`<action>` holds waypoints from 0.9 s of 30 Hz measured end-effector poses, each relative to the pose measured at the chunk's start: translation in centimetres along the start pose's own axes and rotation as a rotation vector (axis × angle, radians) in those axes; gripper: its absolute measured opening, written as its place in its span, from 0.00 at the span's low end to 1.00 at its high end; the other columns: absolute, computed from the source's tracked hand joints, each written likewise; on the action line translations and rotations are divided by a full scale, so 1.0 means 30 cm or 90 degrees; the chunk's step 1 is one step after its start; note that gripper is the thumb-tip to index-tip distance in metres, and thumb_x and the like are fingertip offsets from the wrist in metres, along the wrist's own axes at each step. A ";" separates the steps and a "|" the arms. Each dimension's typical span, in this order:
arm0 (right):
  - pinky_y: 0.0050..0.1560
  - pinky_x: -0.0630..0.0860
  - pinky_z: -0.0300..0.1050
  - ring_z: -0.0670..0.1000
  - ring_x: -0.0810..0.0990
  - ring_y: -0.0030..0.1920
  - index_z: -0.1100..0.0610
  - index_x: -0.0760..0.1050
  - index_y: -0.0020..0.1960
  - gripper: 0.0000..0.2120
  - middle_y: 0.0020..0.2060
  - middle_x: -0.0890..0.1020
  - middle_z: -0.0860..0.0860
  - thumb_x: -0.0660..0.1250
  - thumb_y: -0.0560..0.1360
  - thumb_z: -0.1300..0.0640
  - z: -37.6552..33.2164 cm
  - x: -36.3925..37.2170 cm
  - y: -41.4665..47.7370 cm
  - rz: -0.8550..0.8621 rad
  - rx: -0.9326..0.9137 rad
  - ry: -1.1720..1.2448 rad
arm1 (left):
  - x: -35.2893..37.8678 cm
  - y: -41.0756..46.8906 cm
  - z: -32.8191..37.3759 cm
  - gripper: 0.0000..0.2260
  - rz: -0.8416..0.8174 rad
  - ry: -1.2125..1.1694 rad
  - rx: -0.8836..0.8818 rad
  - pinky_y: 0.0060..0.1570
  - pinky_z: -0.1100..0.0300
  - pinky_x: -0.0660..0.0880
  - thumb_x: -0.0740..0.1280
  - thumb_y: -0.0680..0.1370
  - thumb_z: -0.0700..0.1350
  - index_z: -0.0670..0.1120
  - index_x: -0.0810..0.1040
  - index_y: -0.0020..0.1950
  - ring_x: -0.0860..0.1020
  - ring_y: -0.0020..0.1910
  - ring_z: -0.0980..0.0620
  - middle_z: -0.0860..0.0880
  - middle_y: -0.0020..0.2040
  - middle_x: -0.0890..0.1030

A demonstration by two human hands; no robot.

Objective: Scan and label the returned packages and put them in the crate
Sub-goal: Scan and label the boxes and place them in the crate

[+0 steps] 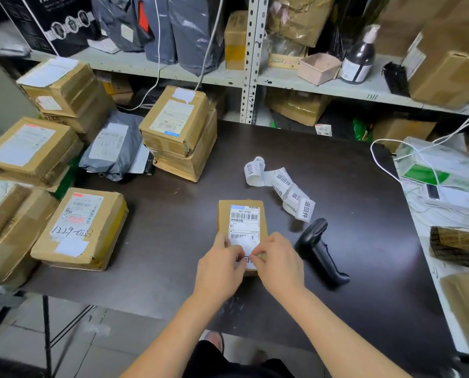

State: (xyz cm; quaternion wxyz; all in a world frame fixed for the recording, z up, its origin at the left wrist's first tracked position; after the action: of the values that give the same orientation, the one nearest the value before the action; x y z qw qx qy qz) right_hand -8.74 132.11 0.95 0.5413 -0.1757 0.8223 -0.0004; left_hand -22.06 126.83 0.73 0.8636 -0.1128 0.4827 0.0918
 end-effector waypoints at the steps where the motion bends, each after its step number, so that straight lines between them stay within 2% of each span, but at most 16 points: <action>1: 0.41 0.68 0.42 0.46 0.75 0.52 0.46 0.83 0.52 0.06 0.51 0.73 0.43 0.70 0.77 0.47 0.008 0.001 -0.004 -0.003 0.003 0.021 | 0.003 -0.002 -0.009 0.08 -0.003 0.001 -0.005 0.34 0.58 0.68 0.68 0.77 0.57 0.54 0.79 0.47 0.73 0.39 0.51 0.55 0.49 0.64; 3: 0.40 0.70 0.43 0.43 0.74 0.49 0.45 0.83 0.52 0.08 0.51 0.71 0.41 0.72 0.75 0.45 0.031 0.004 -0.012 -0.009 0.007 0.071 | 0.000 -0.003 -0.032 0.10 0.002 -0.005 -0.011 0.35 0.59 0.67 0.70 0.75 0.61 0.56 0.79 0.47 0.73 0.38 0.53 0.55 0.48 0.63; 6: 0.44 0.75 0.44 0.42 0.74 0.46 0.45 0.82 0.52 0.10 0.52 0.70 0.42 0.75 0.72 0.45 0.063 0.009 -0.016 -0.014 0.022 0.130 | -0.016 0.002 -0.087 0.11 0.019 -0.060 -0.042 0.35 0.59 0.67 0.73 0.73 0.57 0.56 0.79 0.52 0.72 0.38 0.57 0.56 0.47 0.65; 8: 0.44 0.73 0.36 0.40 0.76 0.46 0.45 0.80 0.52 0.11 0.53 0.73 0.43 0.77 0.72 0.49 0.090 0.012 -0.013 -0.009 0.046 0.211 | -0.025 0.008 -0.124 0.15 0.016 -0.125 -0.065 0.37 0.59 0.71 0.75 0.72 0.54 0.56 0.78 0.56 0.73 0.39 0.57 0.56 0.47 0.68; 10: 0.42 0.71 0.31 0.38 0.77 0.48 0.44 0.76 0.55 0.13 0.55 0.77 0.44 0.75 0.74 0.53 0.115 0.020 -0.013 -0.009 0.077 0.304 | -0.040 0.016 -0.153 0.19 0.019 -0.183 -0.081 0.42 0.56 0.75 0.77 0.71 0.52 0.55 0.76 0.59 0.75 0.39 0.54 0.57 0.47 0.69; 12: 0.44 0.73 0.33 0.39 0.78 0.50 0.47 0.75 0.61 0.15 0.59 0.79 0.45 0.71 0.77 0.54 0.135 0.024 -0.013 0.004 0.127 0.389 | -0.049 0.023 -0.183 0.24 0.024 -0.214 -0.111 0.45 0.56 0.74 0.77 0.70 0.53 0.55 0.74 0.63 0.76 0.44 0.52 0.58 0.48 0.71; 14: 0.50 0.73 0.35 0.42 0.78 0.55 0.51 0.72 0.71 0.21 0.66 0.77 0.44 0.69 0.79 0.52 0.145 0.028 -0.009 0.000 0.166 0.415 | -0.037 0.032 -0.219 0.29 0.014 -0.237 -0.156 0.49 0.58 0.72 0.76 0.71 0.55 0.53 0.72 0.69 0.75 0.50 0.53 0.55 0.51 0.73; 16: 0.57 0.73 0.40 0.45 0.77 0.62 0.51 0.70 0.73 0.23 0.69 0.75 0.44 0.67 0.80 0.49 0.138 0.044 -0.007 -0.040 0.182 0.422 | -0.011 0.036 -0.232 0.32 -0.029 -0.298 -0.180 0.55 0.58 0.71 0.75 0.72 0.57 0.54 0.70 0.73 0.74 0.56 0.55 0.55 0.55 0.75; 17: 0.59 0.75 0.43 0.46 0.78 0.63 0.49 0.73 0.70 0.19 0.68 0.76 0.43 0.66 0.80 0.48 0.130 0.051 -0.004 -0.060 0.175 0.433 | 0.003 0.036 -0.221 0.30 -0.054 -0.345 -0.173 0.57 0.58 0.72 0.75 0.72 0.56 0.59 0.70 0.73 0.75 0.57 0.57 0.57 0.56 0.75; 18: 0.61 0.77 0.46 0.46 0.80 0.62 0.46 0.76 0.63 0.12 0.65 0.80 0.42 0.65 0.80 0.47 0.118 0.055 -0.003 -0.077 0.161 0.440 | 0.011 0.035 -0.203 0.28 -0.072 -0.386 -0.152 0.59 0.58 0.74 0.75 0.73 0.54 0.66 0.69 0.70 0.76 0.56 0.59 0.60 0.57 0.76; 19: 0.62 0.78 0.49 0.45 0.82 0.59 0.45 0.79 0.59 0.09 0.58 0.84 0.40 0.65 0.80 0.47 0.103 0.054 -0.006 -0.085 0.146 0.440 | 0.014 0.033 -0.185 0.28 -0.082 -0.406 -0.129 0.59 0.58 0.75 0.75 0.73 0.52 0.73 0.68 0.66 0.78 0.55 0.62 0.62 0.57 0.77; 21: 0.60 0.80 0.51 0.43 0.84 0.54 0.43 0.81 0.57 0.09 0.50 0.85 0.36 0.64 0.81 0.51 0.084 0.051 -0.005 -0.080 0.133 0.442 | 0.011 0.035 -0.166 0.31 -0.080 -0.403 -0.098 0.58 0.59 0.76 0.74 0.73 0.50 0.80 0.62 0.61 0.78 0.54 0.63 0.60 0.57 0.78; 25: 0.48 0.80 0.36 0.39 0.84 0.52 0.41 0.81 0.57 0.12 0.49 0.85 0.35 0.64 0.80 0.55 0.030 0.024 -0.011 -0.053 0.098 0.473 | -0.015 0.036 -0.170 0.34 -0.059 -0.399 -0.075 0.54 0.64 0.75 0.73 0.73 0.52 0.85 0.57 0.62 0.78 0.53 0.65 0.57 0.53 0.76; 27: 0.44 0.78 0.33 0.36 0.83 0.51 0.40 0.81 0.58 0.12 0.50 0.85 0.34 0.65 0.80 0.54 -0.001 0.009 -0.014 -0.054 0.075 0.483 | -0.045 0.025 -0.183 0.34 -0.040 -0.408 -0.068 0.52 0.67 0.74 0.72 0.73 0.52 0.85 0.57 0.62 0.77 0.52 0.69 0.58 0.53 0.75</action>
State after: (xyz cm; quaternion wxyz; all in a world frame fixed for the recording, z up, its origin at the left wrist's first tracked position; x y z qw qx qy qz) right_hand -8.76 131.63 0.80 0.2069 -0.1654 0.9548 -0.1347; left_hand -27.41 125.93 -0.98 0.9669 -0.1380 0.1772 0.1209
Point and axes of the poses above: each hand's wrist, its own y-axis towards the middle knuckle, its own x-axis out of the palm, z = x × y, the point moved 8 cm from there along y, towards the middle knuckle
